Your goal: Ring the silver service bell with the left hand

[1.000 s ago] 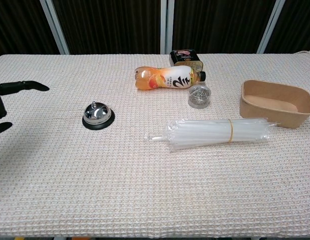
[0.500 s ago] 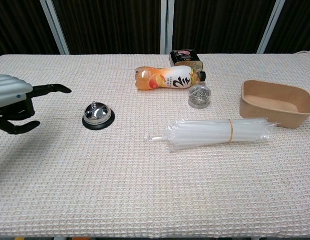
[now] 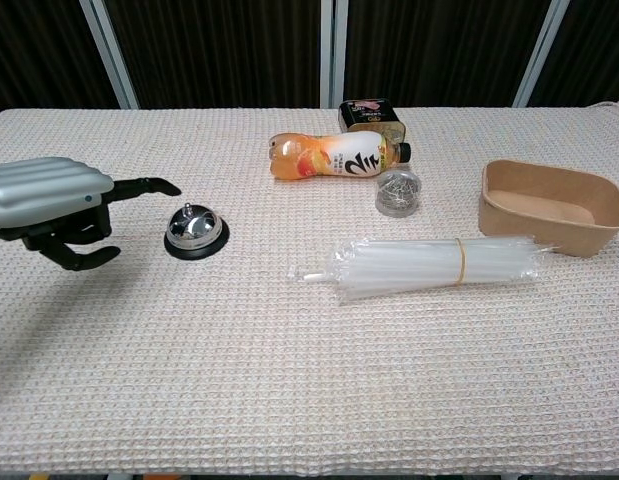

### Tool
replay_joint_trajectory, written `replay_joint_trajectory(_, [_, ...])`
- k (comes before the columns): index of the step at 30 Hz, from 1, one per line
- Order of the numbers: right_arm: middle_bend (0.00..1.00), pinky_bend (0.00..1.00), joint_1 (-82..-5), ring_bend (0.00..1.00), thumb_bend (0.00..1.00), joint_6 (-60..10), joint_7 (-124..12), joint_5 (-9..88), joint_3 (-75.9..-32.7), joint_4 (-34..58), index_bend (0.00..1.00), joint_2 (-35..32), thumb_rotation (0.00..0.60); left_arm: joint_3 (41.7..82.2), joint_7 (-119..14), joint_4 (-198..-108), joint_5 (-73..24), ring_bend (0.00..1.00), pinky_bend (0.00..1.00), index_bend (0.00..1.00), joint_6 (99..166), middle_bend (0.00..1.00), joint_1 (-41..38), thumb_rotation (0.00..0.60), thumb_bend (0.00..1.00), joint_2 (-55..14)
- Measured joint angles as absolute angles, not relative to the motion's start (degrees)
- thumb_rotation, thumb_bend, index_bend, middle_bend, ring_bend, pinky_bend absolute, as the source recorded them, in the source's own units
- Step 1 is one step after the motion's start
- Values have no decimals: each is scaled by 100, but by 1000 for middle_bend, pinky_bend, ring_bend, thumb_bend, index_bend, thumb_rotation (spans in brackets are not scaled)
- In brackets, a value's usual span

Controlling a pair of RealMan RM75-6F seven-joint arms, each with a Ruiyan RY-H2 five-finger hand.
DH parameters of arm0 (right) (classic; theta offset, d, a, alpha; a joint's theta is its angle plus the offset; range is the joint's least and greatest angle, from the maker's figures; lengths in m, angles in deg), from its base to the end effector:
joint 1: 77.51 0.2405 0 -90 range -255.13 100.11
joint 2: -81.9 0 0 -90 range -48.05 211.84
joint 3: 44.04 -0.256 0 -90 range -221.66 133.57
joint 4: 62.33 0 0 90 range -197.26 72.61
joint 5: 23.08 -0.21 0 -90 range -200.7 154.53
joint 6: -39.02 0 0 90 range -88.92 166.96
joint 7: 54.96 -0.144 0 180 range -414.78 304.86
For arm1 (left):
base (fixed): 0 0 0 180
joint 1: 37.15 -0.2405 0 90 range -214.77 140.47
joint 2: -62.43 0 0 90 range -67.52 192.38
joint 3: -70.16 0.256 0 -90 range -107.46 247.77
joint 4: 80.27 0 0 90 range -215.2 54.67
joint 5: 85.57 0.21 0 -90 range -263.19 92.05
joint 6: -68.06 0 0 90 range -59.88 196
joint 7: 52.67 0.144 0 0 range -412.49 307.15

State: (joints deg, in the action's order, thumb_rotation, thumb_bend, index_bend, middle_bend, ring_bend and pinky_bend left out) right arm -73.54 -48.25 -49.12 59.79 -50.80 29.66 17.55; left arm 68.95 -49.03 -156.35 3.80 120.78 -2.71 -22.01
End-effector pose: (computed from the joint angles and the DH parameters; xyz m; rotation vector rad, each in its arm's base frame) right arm -0.3139 -0.1895 0.1764 1.3003 -0.7831 0.8565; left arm -0.2244 0.3002 -0.0120 -2.1181 -0.8314 -0.8092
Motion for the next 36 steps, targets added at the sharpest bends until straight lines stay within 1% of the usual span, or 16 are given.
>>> replay_joint_trajectory(6, [0,0,-7358,0,298,-4834,-4997,5946,-5106,2898,0,1740,600,6892,-4928,-15455,259,834,808,51,11940,914,-145,600,465,-2345])
replay_joint_trajectory(19, [0,0,-7353,0,305,-4810,-5138,5907,-5125,2745,0,1685,600,7003,-4815,-15333,117,834,808,58,11879,914,-77,600,464,-2428])
replay_joint_trajectory(28, [0,0,-7348,0,306,-4735,-5186,5860,-5110,2691,0,1672,600,7039,-4739,-15408,-27,834,807,90,11735,914,-15,600,466,-2374])
replay_joint_trajectory(36, [0,0,-7338,0,305,-4711,-5193,5833,-5123,2675,0,1672,600,6992,-4830,-15425,63,834,807,89,12133,914,-61,600,466,-2390])
